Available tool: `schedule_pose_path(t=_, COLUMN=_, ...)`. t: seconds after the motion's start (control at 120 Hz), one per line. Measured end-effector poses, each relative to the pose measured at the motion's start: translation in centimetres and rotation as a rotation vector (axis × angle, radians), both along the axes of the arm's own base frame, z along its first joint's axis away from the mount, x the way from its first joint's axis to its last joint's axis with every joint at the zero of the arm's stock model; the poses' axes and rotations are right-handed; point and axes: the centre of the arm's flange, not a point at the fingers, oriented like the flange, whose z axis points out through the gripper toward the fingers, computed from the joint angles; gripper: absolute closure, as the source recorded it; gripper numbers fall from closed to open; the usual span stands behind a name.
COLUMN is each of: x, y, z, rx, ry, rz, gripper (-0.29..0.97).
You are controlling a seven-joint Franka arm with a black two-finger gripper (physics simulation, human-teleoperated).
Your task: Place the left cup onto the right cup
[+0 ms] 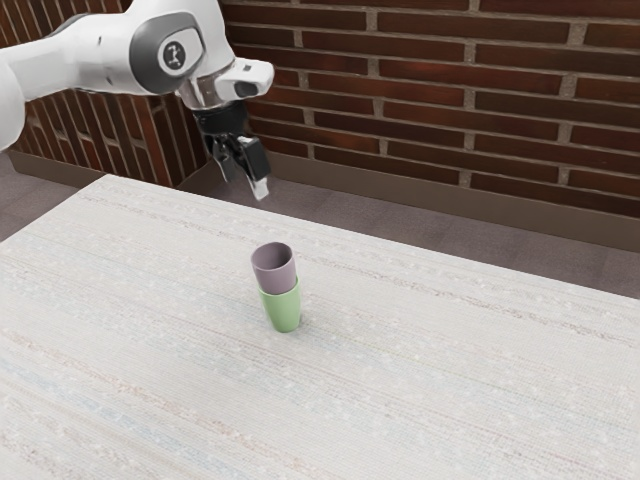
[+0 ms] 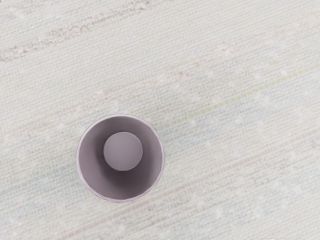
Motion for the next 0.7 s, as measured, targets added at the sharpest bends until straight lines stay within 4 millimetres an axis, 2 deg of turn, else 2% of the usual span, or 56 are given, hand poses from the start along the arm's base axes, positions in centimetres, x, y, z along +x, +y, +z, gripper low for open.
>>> schedule_pose_path(t=0.225, x=-0.8, y=0.1, z=1.0, rx=-0.001, ry=0.010, rz=0.005, gripper=0.00)
schedule_pose_path(t=0.7, x=-0.9, y=1.4, z=1.0, rx=0.001, ry=0.022, rz=0.035, gripper=0.00)
